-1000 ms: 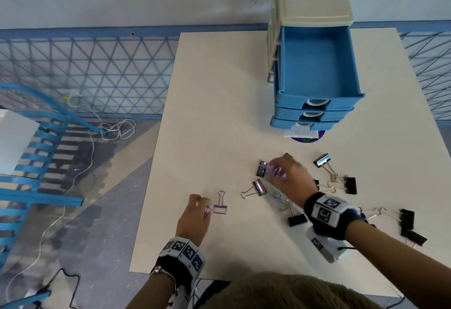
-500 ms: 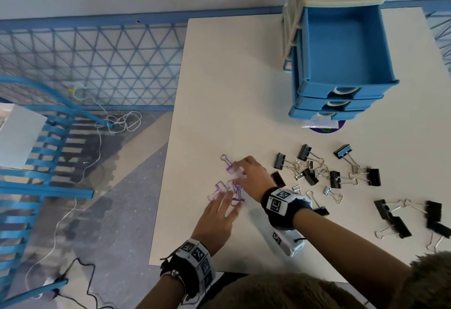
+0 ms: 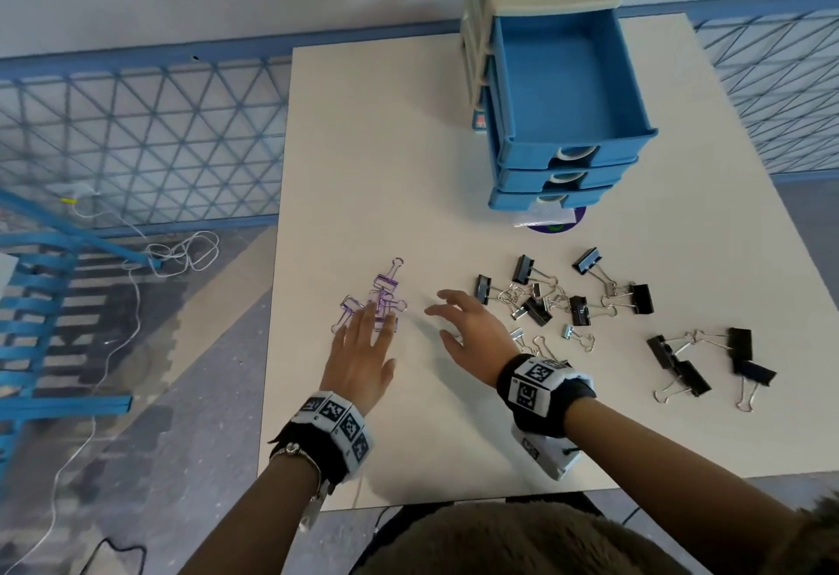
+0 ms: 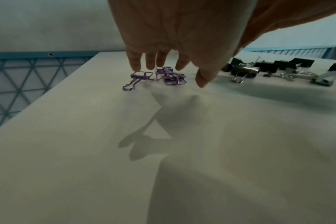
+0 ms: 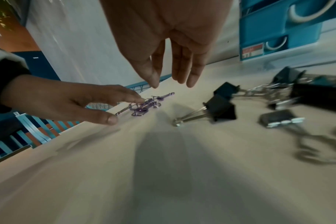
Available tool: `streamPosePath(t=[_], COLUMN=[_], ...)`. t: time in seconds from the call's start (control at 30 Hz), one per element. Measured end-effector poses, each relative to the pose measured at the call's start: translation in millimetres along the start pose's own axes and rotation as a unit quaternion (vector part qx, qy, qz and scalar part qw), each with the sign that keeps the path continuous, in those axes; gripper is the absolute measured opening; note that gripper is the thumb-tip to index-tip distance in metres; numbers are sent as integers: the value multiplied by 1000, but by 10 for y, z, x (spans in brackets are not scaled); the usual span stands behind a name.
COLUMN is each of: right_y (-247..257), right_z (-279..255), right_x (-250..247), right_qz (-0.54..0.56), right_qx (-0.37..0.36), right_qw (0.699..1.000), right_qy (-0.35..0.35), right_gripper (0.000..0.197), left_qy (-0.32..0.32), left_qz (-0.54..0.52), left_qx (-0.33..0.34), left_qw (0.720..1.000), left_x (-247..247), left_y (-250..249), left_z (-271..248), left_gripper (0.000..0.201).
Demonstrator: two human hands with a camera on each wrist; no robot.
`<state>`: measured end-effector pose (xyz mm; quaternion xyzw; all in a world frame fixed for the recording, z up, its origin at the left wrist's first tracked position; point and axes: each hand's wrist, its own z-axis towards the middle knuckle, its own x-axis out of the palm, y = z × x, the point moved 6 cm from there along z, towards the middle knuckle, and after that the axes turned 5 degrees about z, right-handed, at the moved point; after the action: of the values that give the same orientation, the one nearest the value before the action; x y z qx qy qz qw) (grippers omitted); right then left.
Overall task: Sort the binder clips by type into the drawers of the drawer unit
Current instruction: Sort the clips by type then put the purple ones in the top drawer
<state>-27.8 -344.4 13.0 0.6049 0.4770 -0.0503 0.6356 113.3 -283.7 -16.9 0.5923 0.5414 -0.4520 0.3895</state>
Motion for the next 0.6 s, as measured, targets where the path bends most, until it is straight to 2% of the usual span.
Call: streamPosePath(t=[0.17,0.27,0.43,0.5,0.6], right_y=[-339,-604,-896,-979,-1069], right_z=[-342,-591,-923,-984,-1032], right_x=[-402,-588,-570,-506,-464], right_qz=[-30,-77,-141,-163,-180], right_qx=[-3,39,104,122,137], right_qw=[998,994,984,979,974], right_qy=[-57,-73,-21,-2,8], right_gripper=[25,37,62,63,53], left_qy=[-17,32,55,56,77], left_qz=[-81,-121,-95,-82,-59], left_qx=[3,-28,-3,15,33], left_qw=[997,992,994,995,995], left_x=[-112,-144,-261,-287,-296], left_y=[-268,-467,-844,-966,-1092], left_z=[83,204,548,696,875], left_gripper=[68,60,73,80,90])
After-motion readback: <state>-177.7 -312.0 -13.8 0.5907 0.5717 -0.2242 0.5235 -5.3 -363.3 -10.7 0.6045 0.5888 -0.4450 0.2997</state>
